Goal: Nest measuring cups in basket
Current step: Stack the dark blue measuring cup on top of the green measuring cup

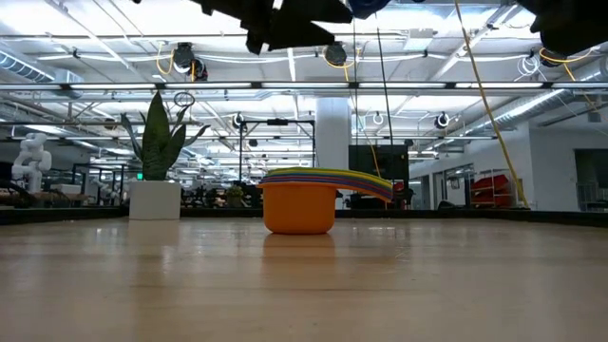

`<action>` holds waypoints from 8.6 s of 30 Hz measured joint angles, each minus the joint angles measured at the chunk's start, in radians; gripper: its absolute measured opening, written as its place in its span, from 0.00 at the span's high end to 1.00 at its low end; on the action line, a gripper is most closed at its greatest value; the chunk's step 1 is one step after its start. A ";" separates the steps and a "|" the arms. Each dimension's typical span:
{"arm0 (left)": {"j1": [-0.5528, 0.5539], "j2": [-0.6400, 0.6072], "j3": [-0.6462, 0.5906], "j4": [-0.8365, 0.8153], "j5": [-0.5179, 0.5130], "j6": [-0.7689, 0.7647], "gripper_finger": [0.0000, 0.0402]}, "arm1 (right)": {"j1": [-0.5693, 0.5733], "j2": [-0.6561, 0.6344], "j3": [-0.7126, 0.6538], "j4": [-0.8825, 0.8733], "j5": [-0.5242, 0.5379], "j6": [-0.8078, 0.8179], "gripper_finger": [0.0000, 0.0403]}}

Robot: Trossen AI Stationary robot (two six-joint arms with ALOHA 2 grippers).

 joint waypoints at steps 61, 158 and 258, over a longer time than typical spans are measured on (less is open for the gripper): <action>0.064 -0.008 0.000 -0.037 0.228 0.032 0.98 | -0.081 0.024 0.001 -0.114 -0.048 0.181 0.86; -0.193 -0.124 -0.032 -0.819 0.142 -0.403 0.44 | -0.034 0.073 0.163 -0.895 -0.183 0.364 1.00; -0.160 -0.270 -0.032 -0.979 -0.004 -0.364 0.37 | -0.183 0.366 -0.203 -0.213 -0.132 0.818 0.54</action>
